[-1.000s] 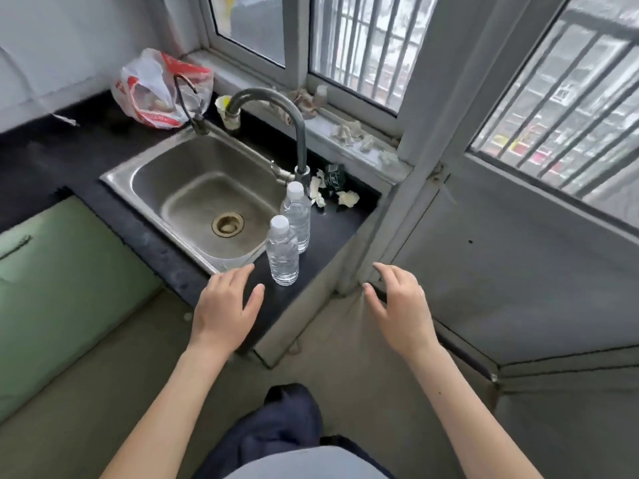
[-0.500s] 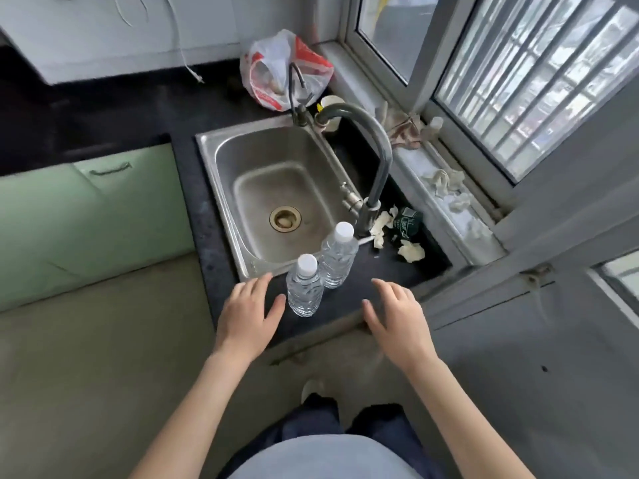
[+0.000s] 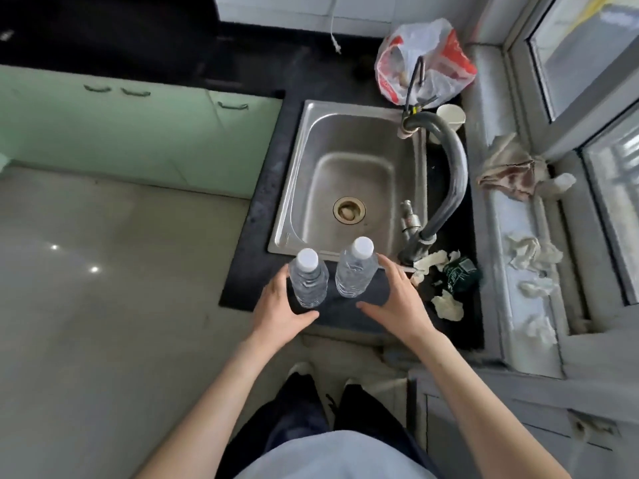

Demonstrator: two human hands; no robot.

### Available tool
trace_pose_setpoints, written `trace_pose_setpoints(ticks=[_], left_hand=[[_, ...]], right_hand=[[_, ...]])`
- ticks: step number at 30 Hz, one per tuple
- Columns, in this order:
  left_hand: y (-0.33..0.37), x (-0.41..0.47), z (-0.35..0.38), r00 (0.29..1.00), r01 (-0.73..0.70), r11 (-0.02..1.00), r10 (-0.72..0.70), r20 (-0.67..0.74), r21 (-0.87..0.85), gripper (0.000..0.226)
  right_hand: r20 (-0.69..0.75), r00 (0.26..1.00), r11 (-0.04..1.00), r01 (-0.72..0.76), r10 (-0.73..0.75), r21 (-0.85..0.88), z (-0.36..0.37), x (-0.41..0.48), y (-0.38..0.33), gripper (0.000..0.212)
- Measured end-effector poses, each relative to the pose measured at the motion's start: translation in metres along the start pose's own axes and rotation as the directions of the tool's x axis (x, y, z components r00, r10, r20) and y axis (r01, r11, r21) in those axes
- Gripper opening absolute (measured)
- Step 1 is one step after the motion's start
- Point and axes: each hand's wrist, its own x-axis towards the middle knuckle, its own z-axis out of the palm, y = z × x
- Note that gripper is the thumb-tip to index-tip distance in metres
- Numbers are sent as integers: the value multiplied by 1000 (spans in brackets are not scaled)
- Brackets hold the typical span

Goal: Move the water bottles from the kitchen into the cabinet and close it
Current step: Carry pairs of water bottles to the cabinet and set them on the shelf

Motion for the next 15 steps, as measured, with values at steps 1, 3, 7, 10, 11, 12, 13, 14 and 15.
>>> trace_pose_setpoints(ticks=[1,3,7,10,11,12,13,14,15], left_hand=[[2,0,5,1000,27,999,-28,-15,-32,105],[4,-1,14,995,82,991,-87,-43,-103,99],[5,2,23,982,143,950,-171,-80,-278,85],[6,8,23,976,167,916,-207,-73,-366,78],[7,10,22,975,168,913,-209,-72,-372,74],[9,11,22,976,164,905,-207,-68,-392,71],[10,11,21,976,164,889,-208,-57,-427,71],[12,11,21,976,167,870,-213,-48,-464,73],[14,9,20,974,173,857,-224,-48,-486,73]], right_hand=[[32,999,999,21,-21,26,-1,6,3,95],[69,997,993,19,-27,117,0,17,7,89],[150,989,938,-58,6,343,5,36,16,77],[206,978,898,-101,12,428,10,45,17,72],[215,976,897,-107,13,429,11,47,17,70],[219,975,895,-114,18,431,11,48,15,68],[217,976,896,-120,28,427,11,49,14,65],[211,977,899,-124,37,420,11,50,13,63],[208,977,902,-126,41,414,9,49,11,62]])
